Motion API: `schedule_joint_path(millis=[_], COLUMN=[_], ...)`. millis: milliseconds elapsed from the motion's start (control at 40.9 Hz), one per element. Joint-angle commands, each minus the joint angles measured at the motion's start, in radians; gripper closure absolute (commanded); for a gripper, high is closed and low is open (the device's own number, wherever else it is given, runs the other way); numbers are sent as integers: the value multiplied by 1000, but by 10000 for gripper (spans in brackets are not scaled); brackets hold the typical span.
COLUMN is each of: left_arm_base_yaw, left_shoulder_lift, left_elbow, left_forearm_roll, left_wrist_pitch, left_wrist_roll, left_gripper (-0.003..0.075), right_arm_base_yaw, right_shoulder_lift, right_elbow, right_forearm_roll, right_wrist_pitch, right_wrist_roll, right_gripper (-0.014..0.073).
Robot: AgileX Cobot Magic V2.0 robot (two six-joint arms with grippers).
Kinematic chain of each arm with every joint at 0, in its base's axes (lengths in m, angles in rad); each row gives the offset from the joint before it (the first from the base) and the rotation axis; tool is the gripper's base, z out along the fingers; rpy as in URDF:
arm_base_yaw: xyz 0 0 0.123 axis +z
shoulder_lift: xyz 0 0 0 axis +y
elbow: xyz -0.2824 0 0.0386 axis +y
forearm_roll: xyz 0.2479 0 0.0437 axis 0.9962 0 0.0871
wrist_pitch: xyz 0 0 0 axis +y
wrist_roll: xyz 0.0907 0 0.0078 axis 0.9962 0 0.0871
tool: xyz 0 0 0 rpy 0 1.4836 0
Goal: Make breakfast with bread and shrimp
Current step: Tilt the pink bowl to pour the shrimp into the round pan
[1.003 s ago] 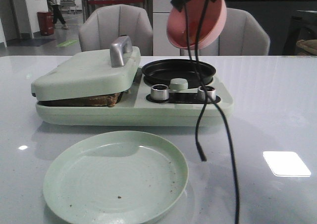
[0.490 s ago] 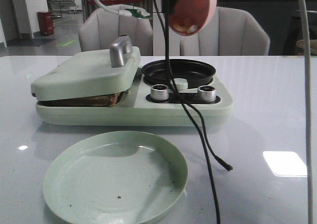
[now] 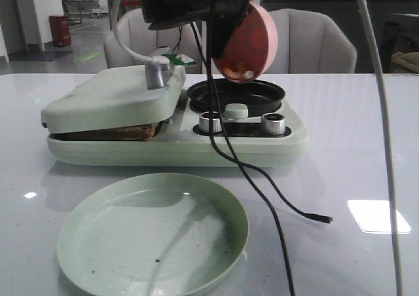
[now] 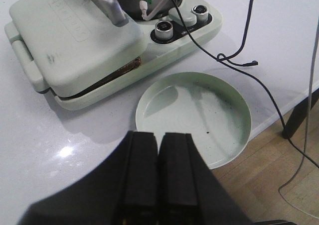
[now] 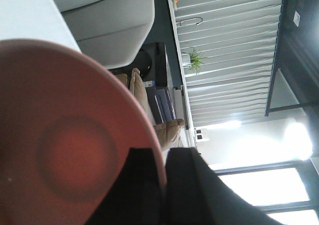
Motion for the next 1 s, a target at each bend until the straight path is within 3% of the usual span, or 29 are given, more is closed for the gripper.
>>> schedule_joint_path(millis=[0,294,416,538,636,979], left_arm_base_yaw=[-9,-9,-9,-9,-9,-9], left_shoulder_lift=[1,1,1,1,1,1], left_elbow=[-27,-27,-27,-27,-27,-27], left_forearm_roll=[-16,-16,-16,-16,-16,-16], left_wrist_pitch=[-68,-68,-68,-68,-68,-68], left_wrist_roll=[-8,-8,-8,-8,-8,-8], left_gripper=[619,619,619,619,619,619], right_arm_base_yaw=[1,5,5,-5,-2,9], right_shoulder_lift=[-85,-152,-201,-164,-141,-170], right_elbow=[-32,-32,-33,-7,32,36], right_forearm_roll=[-133,-171,-176,-71,-179,-185], right_wrist_pitch=[80,80,81,57,86,103], right_wrist_roll=[-3,-134,-133,-135,-131,-127], right_gripper=[549,549,549,549,549,549])
